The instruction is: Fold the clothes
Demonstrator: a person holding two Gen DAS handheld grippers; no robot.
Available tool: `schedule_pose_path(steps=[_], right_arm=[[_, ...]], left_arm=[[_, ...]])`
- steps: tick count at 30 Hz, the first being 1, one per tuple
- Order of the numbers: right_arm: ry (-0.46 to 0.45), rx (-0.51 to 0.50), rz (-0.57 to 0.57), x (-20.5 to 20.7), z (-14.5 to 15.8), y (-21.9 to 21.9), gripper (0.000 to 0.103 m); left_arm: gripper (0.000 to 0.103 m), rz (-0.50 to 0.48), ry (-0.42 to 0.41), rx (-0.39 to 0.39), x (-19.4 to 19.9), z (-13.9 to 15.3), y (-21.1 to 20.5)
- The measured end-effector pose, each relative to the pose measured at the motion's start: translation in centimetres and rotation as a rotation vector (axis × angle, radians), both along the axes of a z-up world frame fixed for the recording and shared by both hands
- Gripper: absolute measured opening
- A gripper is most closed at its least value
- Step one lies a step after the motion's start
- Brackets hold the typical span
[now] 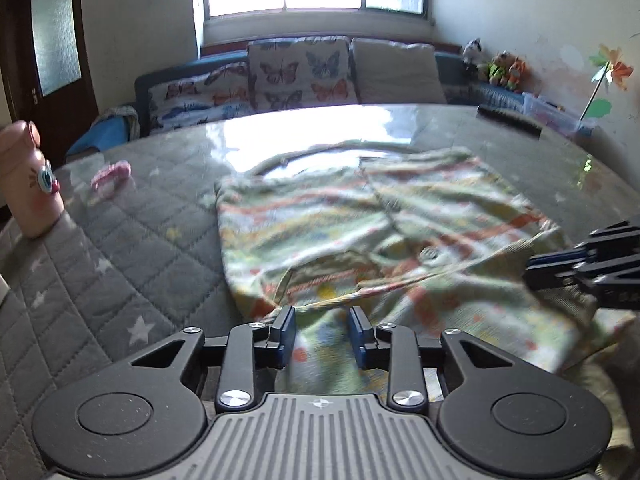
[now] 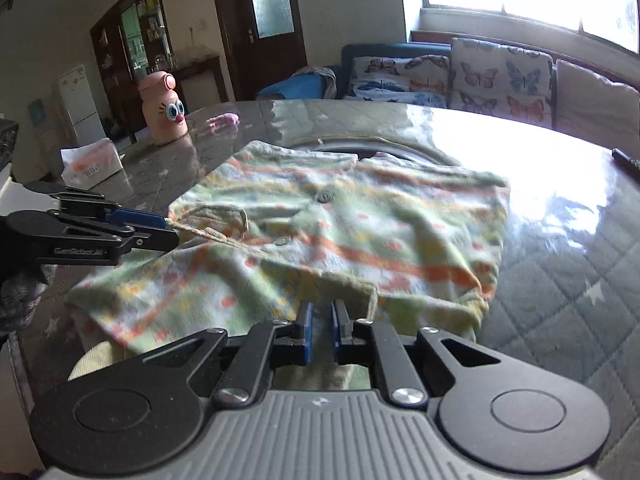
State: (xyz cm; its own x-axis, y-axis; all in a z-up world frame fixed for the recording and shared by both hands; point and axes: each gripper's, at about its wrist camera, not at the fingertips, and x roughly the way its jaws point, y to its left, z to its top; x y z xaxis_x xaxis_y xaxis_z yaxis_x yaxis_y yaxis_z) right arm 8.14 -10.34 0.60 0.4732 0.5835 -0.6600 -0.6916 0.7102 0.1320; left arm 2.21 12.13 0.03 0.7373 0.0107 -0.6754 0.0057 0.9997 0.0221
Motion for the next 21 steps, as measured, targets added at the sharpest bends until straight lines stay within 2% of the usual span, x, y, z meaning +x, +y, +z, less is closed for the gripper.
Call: schedule_pose_path(steps=[4,7,13,19,21], right_arm=[[-0.011,-0.005,-0.001,-0.3,0.6,-0.5,0.010],[-0.029,0.015,0.019,-0.7,1.0,-0.3,0.015],[-0.011,-0.010,0.036,-1.2,0.1,0.0,0.017],[-0.017,-0.010,0.059,-2.2,0.6,-1.1,0.019],[-0.017,-0.026,0.075,-2.5,0.3,-1.1,0.021]], left_arm=[[0.031,-0.003,-0.007,0.008,-0.5,0.1,0.2],[0.031,-0.005,-0.016,0.015,-0.7,0.4,0.0],[0.032,-0.022,-0.014,0.070,-1.5,0.5,-0.5],[0.032,-0.135,-0.041,0.146,-4.7,1.5,-2.6],[0.037,-0.187,-0.046,0.189,-6.0,1.5,-3.6]])
